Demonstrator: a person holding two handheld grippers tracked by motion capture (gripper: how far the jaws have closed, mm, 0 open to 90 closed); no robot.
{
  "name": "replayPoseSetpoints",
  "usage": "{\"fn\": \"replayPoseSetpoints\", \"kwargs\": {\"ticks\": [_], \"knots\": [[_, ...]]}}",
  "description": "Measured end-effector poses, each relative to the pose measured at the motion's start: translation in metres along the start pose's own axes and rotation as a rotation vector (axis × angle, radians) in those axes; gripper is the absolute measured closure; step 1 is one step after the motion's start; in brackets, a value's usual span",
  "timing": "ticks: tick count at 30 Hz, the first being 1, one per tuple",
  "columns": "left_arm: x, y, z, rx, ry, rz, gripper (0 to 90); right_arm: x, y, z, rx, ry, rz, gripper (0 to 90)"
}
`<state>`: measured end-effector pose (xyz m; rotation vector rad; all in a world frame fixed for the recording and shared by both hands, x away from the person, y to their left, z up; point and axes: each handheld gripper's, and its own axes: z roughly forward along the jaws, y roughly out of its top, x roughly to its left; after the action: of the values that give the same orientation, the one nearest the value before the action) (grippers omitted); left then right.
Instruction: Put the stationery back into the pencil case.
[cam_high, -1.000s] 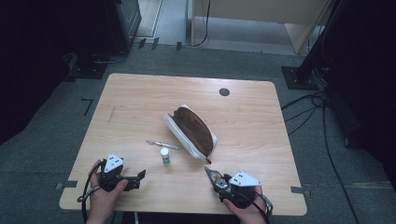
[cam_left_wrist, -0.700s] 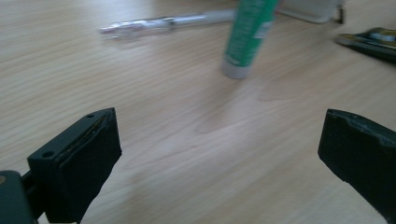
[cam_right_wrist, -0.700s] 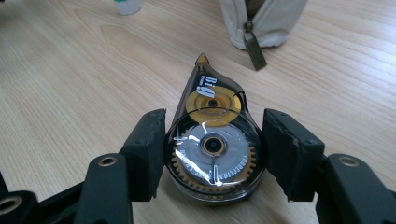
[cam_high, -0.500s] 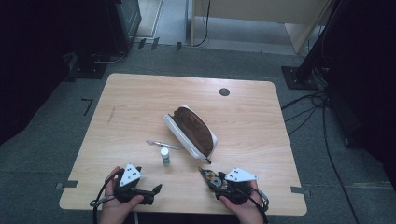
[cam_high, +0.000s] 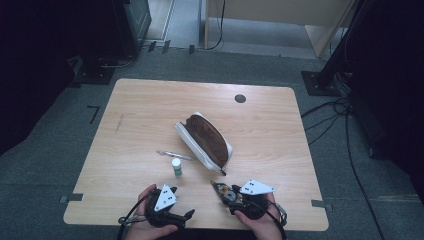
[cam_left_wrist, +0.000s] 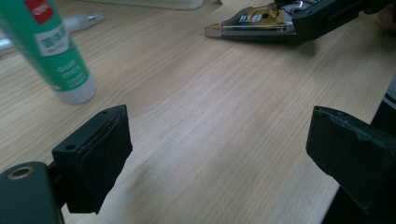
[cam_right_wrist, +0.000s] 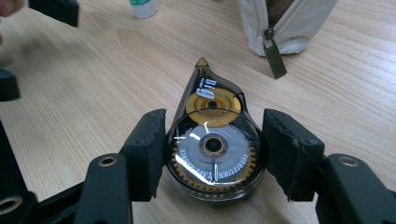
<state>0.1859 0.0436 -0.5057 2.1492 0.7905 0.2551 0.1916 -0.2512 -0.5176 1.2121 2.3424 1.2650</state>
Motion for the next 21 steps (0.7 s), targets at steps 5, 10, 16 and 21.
{"fn": "replayPoseSetpoints", "kwargs": {"ticks": [5,10,16,21], "knots": [[0.001,0.005,0.015,0.01,0.009,-0.005,13.4,0.0,0.001,0.0,-0.005,0.003,-0.003,41.3],[0.001,0.011,0.024,0.027,0.003,0.027,13.8,0.002,0.003,0.001,-0.003,0.012,-0.01,41.2],[-0.002,0.016,0.033,0.021,-0.008,0.073,15.2,0.004,0.007,0.002,-0.005,0.032,-0.007,41.3],[-0.003,0.02,0.04,0.032,-0.012,0.118,15.8,0.005,0.01,0.002,-0.005,0.059,0.003,41.3]]}}
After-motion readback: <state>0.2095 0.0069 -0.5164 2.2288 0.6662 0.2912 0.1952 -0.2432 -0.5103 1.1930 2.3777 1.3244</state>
